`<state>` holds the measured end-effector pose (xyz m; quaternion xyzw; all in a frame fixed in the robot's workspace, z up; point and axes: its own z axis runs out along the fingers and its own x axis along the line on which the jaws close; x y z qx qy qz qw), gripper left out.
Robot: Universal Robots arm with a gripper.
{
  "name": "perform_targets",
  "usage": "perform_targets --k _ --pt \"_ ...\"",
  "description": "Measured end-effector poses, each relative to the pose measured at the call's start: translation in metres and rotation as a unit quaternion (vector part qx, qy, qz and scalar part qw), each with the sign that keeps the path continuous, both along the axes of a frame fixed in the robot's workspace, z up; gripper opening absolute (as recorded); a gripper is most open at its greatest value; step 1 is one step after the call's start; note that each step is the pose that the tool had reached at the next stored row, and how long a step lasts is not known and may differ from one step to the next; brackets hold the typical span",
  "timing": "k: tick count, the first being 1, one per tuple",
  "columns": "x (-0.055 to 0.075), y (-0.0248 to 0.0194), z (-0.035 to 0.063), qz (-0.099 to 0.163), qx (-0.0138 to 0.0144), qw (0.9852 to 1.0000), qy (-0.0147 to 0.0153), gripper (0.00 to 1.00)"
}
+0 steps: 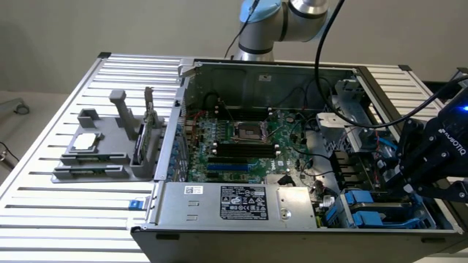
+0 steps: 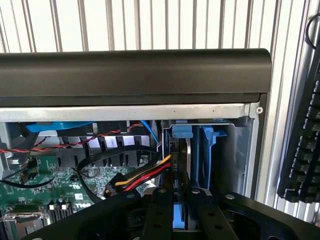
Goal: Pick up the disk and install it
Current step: 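Insert the first disk wire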
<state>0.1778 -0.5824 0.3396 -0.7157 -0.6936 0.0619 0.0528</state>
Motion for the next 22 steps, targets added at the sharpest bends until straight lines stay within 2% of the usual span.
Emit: perform_targets --k 8,22 --pt "0.0 -0.0001 -0.0005 0.0 0.0013 1.0 -0.0016 0.16" --pt "-0.0003 -0.0002 -0.0012 0.0 0.0017 1.0 -0.002 0.16"
